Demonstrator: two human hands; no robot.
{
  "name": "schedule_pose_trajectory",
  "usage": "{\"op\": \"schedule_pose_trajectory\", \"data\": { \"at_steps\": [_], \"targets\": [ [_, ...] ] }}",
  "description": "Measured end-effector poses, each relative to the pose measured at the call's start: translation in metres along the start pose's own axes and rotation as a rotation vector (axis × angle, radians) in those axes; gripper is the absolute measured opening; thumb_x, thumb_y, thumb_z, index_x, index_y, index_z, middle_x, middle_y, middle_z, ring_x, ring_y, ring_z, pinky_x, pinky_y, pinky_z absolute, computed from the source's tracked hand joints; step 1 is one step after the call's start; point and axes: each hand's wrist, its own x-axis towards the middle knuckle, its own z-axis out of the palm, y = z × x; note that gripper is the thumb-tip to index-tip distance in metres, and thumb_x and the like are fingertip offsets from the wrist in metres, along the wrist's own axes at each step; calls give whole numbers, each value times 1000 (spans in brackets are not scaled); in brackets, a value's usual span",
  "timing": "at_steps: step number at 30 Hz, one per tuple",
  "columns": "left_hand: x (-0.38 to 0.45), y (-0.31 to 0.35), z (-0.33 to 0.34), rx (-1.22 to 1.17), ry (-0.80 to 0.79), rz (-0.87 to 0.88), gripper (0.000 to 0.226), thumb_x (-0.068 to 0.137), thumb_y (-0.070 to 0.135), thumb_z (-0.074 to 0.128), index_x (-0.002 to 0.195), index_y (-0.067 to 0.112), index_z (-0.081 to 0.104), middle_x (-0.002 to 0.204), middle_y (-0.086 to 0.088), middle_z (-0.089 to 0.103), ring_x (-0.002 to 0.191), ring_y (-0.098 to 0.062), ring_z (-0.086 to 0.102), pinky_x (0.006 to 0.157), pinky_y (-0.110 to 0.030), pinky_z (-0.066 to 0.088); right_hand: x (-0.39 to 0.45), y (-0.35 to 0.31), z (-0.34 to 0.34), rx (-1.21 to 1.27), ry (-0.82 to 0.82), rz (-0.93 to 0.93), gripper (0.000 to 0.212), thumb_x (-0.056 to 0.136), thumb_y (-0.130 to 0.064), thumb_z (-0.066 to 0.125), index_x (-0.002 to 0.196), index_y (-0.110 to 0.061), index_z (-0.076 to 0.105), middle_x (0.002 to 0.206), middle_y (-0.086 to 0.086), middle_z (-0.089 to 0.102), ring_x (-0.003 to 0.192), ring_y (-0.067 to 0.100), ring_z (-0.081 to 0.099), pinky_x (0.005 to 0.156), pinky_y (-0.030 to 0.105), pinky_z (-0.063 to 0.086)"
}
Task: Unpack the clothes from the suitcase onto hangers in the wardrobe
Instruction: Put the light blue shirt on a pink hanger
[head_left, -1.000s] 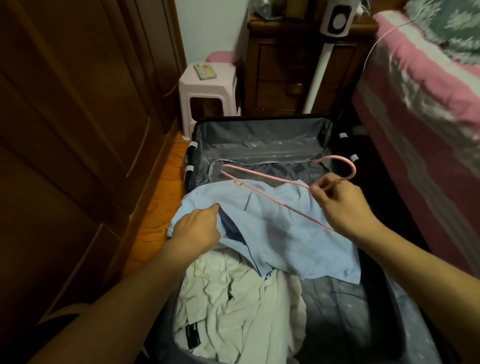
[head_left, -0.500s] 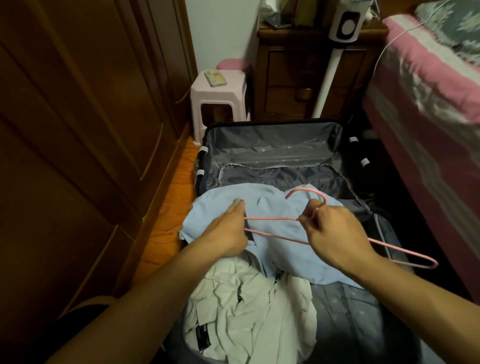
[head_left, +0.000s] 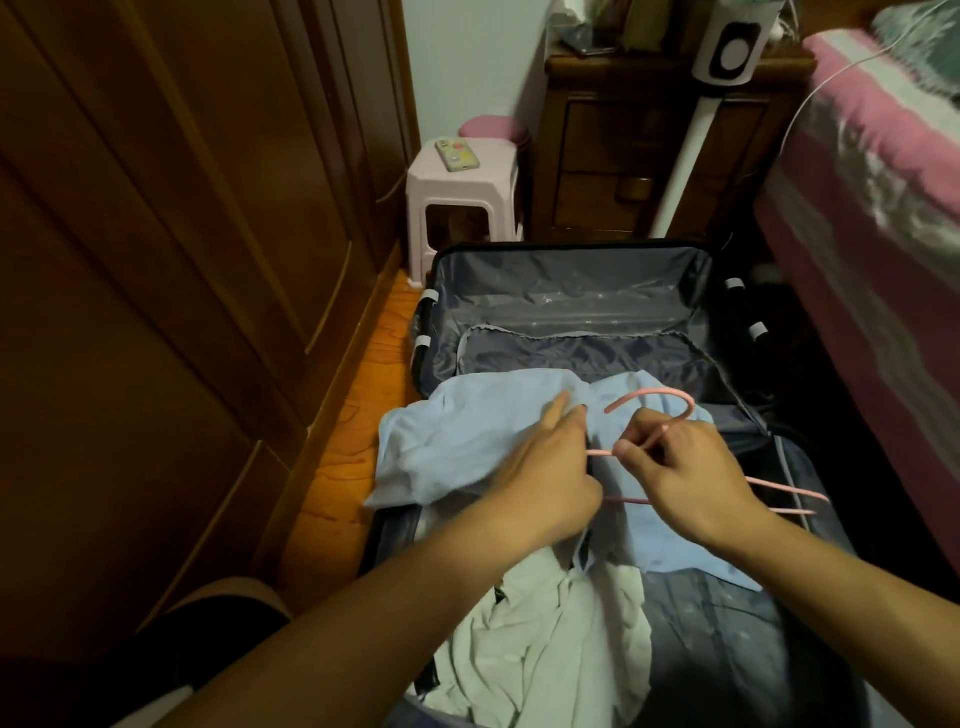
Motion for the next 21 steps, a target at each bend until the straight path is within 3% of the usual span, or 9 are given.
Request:
{"op": "schedule_pose_trajectory", "data": {
  "at_steps": [3, 5, 6, 8, 9, 11, 14, 16, 21],
  "targets": [
    [9, -1, -15, 26, -86, -9, 58, 86, 2, 55, 140, 20, 48, 160, 5, 27, 133, -26, 50, 99, -35, 52, 1, 0, -1, -26, -3, 3, 23, 94, -27, 61, 72, -27, 56, 56, -2, 57, 57, 11, 53, 56, 38, 45],
    [7, -8, -29, -107, -196, 60, 52, 89, 1, 57, 135, 25, 57, 155, 11, 29, 106, -23, 70, 71, -26, 58, 3, 3, -4, 19, 12, 38, 21, 93, -25, 63, 73, -25, 58, 56, -2, 57, 57, 11, 52, 57, 37, 44],
    [7, -12, -38, -198, -191, 57, 49, 93, 1, 57, 133, 29, 60, 158, 10, 28, 89, -19, 74, 64, -24, 57, 4, 4, -5, 66, 23, 63, 22, 93, -22, 64, 72, -23, 59, 55, -1, 57, 56, 11, 52, 57, 36, 42],
    [8, -20, -63, -313, -20, 12, 41, 97, 0, 53, 118, 32, 67, 149, 5, 49, 69, -18, 71, 61, -28, 57, 5, 5, -7, 208, 44, 127, 23, 91, -16, 65, 69, -19, 59, 54, 0, 56, 52, 10, 47, 56, 35, 39],
    [8, -28, -77, -276, 104, 3, 40, 98, 1, 53, 113, 35, 69, 131, 3, 64, 66, -18, 66, 60, -30, 56, 5, 5, -7, 284, 50, 155, 22, 90, -13, 64, 69, -17, 59, 54, 0, 54, 50, 10, 45, 55, 33, 38],
    [8, -48, -97, -41, 246, 66, 31, 99, 11, 58, 113, 36, 70, 105, 12, 66, 79, -6, 60, 69, -22, 48, 5, 4, -8, 393, 65, 189, 19, 91, -8, 63, 72, -9, 60, 56, 2, 53, 50, 8, 43, 55, 29, 37],
    [4, -70, -99, 150, 159, 154, 20, 99, 25, 63, 116, 28, 73, 107, 19, 64, 102, 4, 59, 90, -20, 47, 8, 2, -11, 472, 98, 201, 17, 93, -4, 61, 77, 2, 58, 60, 7, 50, 49, 5, 40, 52, 19, 35],
    [3, -75, -88, 168, 125, 213, 21, 100, 22, 61, 116, 22, 75, 104, 21, 67, 99, 5, 61, 89, -17, 49, 11, 2, -12, 491, 115, 195, 17, 92, -3, 61, 77, 3, 58, 59, 4, 48, 48, 4, 39, 54, 22, 34],
    [6, -64, -69, 306, 224, 426, 24, 103, 32, 52, 111, 21, 71, 101, 9, 68, 94, -6, 59, 81, -27, 48, 18, -3, -10, 462, 103, 146, 19, 90, -4, 64, 72, -2, 58, 53, -6, 48, 50, 3, 41, 58, 29, 33]
  ]
}}
